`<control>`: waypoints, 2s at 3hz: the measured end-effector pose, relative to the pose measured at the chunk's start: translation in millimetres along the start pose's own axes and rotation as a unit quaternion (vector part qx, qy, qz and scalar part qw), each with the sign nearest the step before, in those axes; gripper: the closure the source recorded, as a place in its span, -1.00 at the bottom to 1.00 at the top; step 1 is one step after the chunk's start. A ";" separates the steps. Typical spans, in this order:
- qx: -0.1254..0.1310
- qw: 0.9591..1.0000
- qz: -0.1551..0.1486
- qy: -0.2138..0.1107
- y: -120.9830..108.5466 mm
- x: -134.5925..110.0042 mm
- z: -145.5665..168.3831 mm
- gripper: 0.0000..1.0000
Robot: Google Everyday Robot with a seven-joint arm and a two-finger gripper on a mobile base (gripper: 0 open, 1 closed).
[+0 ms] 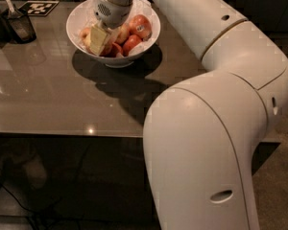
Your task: Pick apple from white bowl
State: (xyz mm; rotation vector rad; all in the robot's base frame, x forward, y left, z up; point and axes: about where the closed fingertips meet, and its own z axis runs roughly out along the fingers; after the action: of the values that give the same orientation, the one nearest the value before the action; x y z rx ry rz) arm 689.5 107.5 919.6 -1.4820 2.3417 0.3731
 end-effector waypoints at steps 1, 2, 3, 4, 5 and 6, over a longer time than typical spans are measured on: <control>0.000 1.000 0.000 0.000 0.0 0.0 0.0 0.79; 0.000 1.000 0.000 0.000 0.0 -0.1 -0.1 1.00; 0.017 0.999 -0.033 -0.024 6.6 -10.9 -12.9 1.00; 0.035 0.996 -0.061 -0.050 14.2 -23.9 -35.8 1.00; 0.045 0.994 -0.074 -0.063 16.3 -32.3 -49.1 1.00; 0.060 0.993 -0.075 -0.069 8.4 -39.9 -57.5 1.00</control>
Offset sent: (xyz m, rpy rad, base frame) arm 0.0000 0.0000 0.0000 0.0000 0.0000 0.0000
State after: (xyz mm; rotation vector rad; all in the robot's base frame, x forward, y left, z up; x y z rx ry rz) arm 689.3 120.8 988.8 -1.5133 2.0924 0.2796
